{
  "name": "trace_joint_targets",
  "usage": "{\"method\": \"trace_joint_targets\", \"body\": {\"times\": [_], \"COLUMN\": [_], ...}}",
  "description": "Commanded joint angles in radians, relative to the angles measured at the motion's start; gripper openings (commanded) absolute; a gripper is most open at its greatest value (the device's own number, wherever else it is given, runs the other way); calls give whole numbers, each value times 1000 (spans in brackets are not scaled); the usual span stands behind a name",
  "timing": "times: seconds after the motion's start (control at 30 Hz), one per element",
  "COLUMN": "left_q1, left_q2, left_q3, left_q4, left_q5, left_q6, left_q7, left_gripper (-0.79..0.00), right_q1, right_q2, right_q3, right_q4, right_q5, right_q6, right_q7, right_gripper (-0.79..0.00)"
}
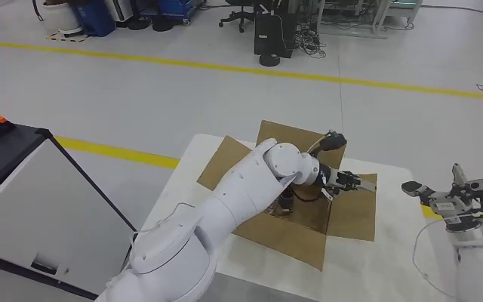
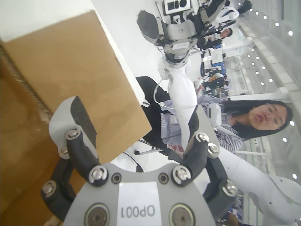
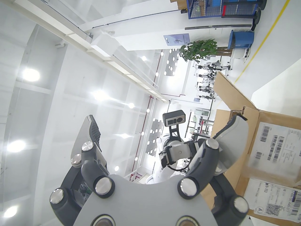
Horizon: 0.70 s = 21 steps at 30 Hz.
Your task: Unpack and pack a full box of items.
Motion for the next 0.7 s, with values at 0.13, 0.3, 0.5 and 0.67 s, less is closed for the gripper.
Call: {"method": "trace_joint_targets", "body": {"times": [0.13,0.3,0.5,0.67], "left_q1": [-9,28,74,95], "left_q2": [43,73,108,138], "left_q3": [-9,-34,-68,-91], "left_q4": [8,-37,-111,-169], "left_q5": [150,172,193,253], "left_q6": [87,137,159,199], "left_q7": [119,85,45,43], "left_gripper": [0,0,0,0], "right_q1": [15,15,-11,15], "right_q2": [-1,1,3,-4], "right_q3": [-32,-24,-20,-140], "right_q4": [-9,-48,-159,-162], "right_q5": [-20,4,26,-44], "right_q6": [-6,-21,17,90], "right_q7": [-5,-7,-12,-46], "right_gripper": [0,0,0,0]}}
